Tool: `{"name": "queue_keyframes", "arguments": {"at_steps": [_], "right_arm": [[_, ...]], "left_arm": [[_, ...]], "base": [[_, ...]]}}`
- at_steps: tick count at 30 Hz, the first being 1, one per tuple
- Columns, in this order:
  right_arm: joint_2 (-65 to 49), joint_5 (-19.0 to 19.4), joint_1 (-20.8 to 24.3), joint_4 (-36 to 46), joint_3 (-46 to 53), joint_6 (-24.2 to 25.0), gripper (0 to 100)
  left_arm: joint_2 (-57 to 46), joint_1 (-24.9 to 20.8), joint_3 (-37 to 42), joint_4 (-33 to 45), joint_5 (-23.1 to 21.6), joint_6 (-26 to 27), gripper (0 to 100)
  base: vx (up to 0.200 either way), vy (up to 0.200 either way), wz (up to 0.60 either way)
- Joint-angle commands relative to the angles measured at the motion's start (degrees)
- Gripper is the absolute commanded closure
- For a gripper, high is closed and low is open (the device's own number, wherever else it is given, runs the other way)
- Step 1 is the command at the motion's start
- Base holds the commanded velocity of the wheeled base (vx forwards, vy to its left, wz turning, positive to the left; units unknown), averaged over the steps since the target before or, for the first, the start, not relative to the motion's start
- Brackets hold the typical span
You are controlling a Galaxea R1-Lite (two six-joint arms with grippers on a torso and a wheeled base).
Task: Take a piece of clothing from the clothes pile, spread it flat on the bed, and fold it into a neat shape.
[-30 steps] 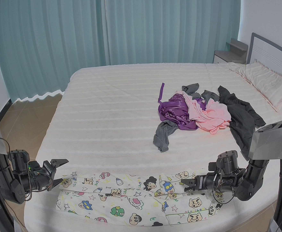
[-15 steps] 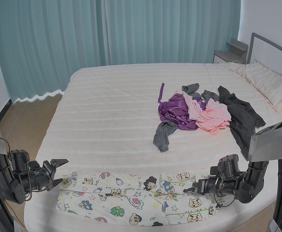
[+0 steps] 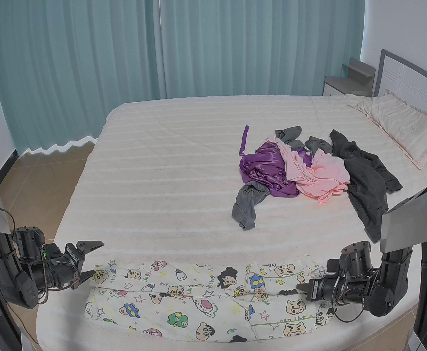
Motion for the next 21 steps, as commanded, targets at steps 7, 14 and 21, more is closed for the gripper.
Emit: {"name": "queue_keyframes", "arguments": {"at_steps": [7,14,21], "right_arm": [[-0.4,0.1,-0.3,-7.2,5.6,1.1,0],[2.0,0.3,-2.6,-13.4,9.9,2.4,0],[6.1,0.2,-2.4,-13.3,5.6,2.3,0]], "left_arm": [[0.0,0.0,0.0,0.0,0.0,0.0,0],[0.0,0.0,0.0,0.0,0.0,-0.1,0],[0.0,0.1,0.1,0.0,0.0,0.0,0]], "base": [[0.0,0.0,0.0],[0.0,0.0,0.0],[0.0,0.0,0.0]]}}
